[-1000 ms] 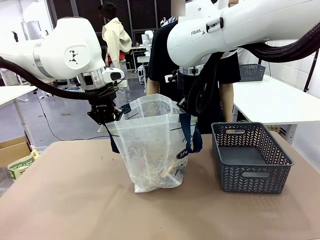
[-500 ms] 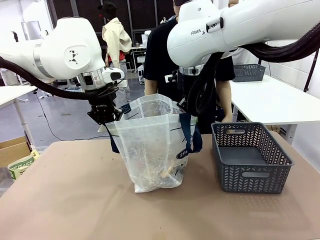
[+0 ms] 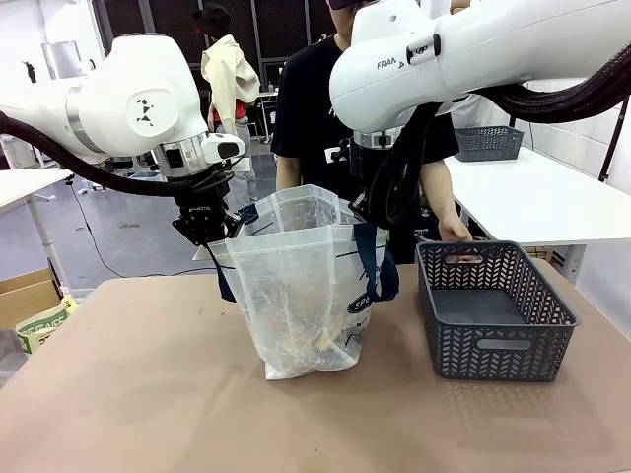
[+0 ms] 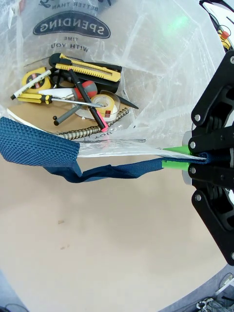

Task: Transfer purchased items from the store into the shopping bag.
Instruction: Move the Reusable shopping bag to the right side of the table.

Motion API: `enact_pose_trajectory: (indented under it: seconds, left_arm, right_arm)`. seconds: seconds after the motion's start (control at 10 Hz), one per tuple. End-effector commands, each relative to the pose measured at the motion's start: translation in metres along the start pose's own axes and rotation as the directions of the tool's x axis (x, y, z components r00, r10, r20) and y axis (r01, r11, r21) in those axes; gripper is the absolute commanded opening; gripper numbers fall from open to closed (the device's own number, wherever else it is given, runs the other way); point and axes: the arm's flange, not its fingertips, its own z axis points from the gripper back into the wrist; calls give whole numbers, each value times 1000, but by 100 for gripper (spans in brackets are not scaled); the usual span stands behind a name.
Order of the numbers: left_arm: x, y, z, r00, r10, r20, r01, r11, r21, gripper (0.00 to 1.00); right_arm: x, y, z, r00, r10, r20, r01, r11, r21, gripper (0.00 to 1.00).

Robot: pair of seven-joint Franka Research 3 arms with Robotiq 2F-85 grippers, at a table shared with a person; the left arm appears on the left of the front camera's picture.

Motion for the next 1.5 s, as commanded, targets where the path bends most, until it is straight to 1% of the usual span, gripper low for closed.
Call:
enact_pose_trajectory:
  seconds: [0.0, 0.7, 0.8, 0.9, 1.0, 1.1, 1.2, 1.4]
  left_arm:
    - [0, 0, 0, 1000, 1, -1, -1, 1000, 0, 0]
    - [0, 0, 0, 1000, 0, 0, 0, 1000, 0, 0]
    - [3, -5, 3, 1000, 18, 5, -18, 1000, -10, 0]
    - [6, -10, 5, 1000, 24, 19, -23, 999, -24, 0]
    - [11, -11, 4, 998, 51, 45, -49, 998, -44, 0]
    - [15, -14, 3, 996, 70, 52, -66, 995, -68, 0]
    - [19, -17, 3, 995, 79, 53, -74, 993, -92, 0]
    - [22, -24, 3, 994, 103, 45, -97, 989, -116, 0]
  right_arm:
    - [0, -1, -1, 1000, -1, -1, 1, 1000, -1, 0]
    - [0, 0, 0, 1000, 0, 0, 0, 1000, 0, 0]
    - [6, 7, 3, 1000, -31, 4, 31, 999, 31, 0]
    - [12, 14, 6, 998, -63, -25, 65, 996, 63, 0]
    - [15, 15, 8, 993, -109, -36, 111, 992, 67, 0]
    - [17, 17, 11, 988, -149, -40, 153, 983, 106, 0]
    - [20, 19, 14, 978, -201, -46, 206, 968, 141, 0]
    - [31, 20, 14, 962, -261, -74, 270, 949, 161, 0]
